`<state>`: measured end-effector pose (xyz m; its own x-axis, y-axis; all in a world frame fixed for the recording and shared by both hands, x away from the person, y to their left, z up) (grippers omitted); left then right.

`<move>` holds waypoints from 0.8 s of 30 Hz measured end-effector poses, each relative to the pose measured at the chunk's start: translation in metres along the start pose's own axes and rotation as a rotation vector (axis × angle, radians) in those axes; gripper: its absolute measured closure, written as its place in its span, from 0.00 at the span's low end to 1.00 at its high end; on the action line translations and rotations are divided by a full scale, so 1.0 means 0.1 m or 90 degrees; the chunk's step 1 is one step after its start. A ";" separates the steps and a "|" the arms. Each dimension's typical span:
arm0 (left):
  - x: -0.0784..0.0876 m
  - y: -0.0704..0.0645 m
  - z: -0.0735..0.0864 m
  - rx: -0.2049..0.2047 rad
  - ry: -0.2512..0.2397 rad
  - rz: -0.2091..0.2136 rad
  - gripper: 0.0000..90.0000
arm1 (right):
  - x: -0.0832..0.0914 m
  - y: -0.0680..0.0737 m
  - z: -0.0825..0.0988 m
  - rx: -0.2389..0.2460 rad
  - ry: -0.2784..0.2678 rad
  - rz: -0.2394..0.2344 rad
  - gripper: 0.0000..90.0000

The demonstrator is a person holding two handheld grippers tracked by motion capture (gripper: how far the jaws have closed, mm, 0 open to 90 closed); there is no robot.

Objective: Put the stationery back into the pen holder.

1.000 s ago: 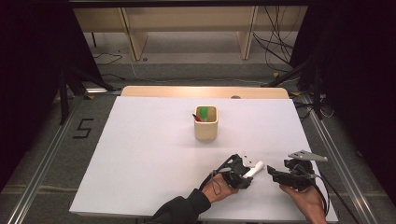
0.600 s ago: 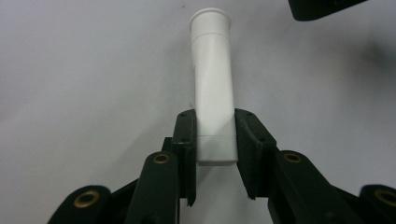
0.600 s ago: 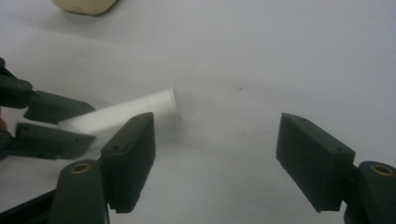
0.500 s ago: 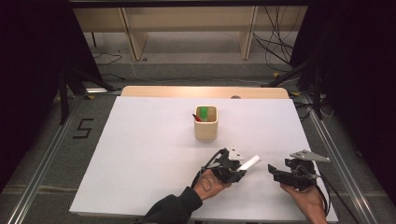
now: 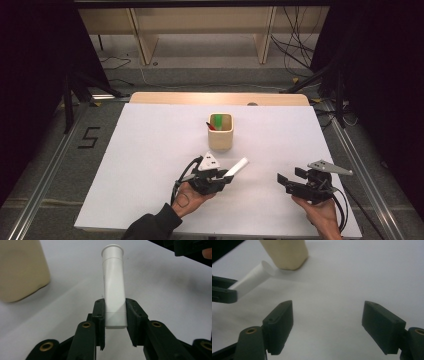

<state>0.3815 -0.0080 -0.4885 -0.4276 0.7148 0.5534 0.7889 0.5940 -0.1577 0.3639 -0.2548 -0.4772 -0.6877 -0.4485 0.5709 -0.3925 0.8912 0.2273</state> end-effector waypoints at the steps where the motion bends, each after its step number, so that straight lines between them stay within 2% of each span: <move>1: 0.04 0.02 0.01 0.001 -0.003 -0.003 0.79 | 0.00 0.04 -0.01 0.000 -0.002 -0.010 0.28; 8: 0.29 0.17 0.11 0.004 -0.037 -0.026 0.79 | -0.11 0.35 -0.05 -0.007 -0.004 -0.083 0.27; 14: 0.42 0.22 0.16 0.011 -0.062 -0.038 0.79 | -0.27 0.64 -0.11 -0.008 -0.003 -0.138 0.27; 21: 0.50 0.22 0.19 0.010 -0.087 -0.047 0.79 | -0.48 0.91 -0.25 -0.043 -0.009 -0.215 0.27; 24: 0.53 0.22 0.19 0.011 -0.099 -0.049 0.79 | -0.57 1.00 -0.30 -0.055 -0.012 -0.236 0.27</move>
<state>0.3677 0.0497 -0.4782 -0.5506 0.7148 0.4311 0.7439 0.6545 -0.1351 0.3824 -0.1383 -0.4636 -0.5196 -0.7424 0.4229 -0.5651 0.6698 0.4816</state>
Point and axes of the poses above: each handheld gripper's, and its own axes: x roughly backward along the jaws, z roughly out of its underside, y roughly to its left, the point moved 7 cm from there along -x, roughly forward along the jaws
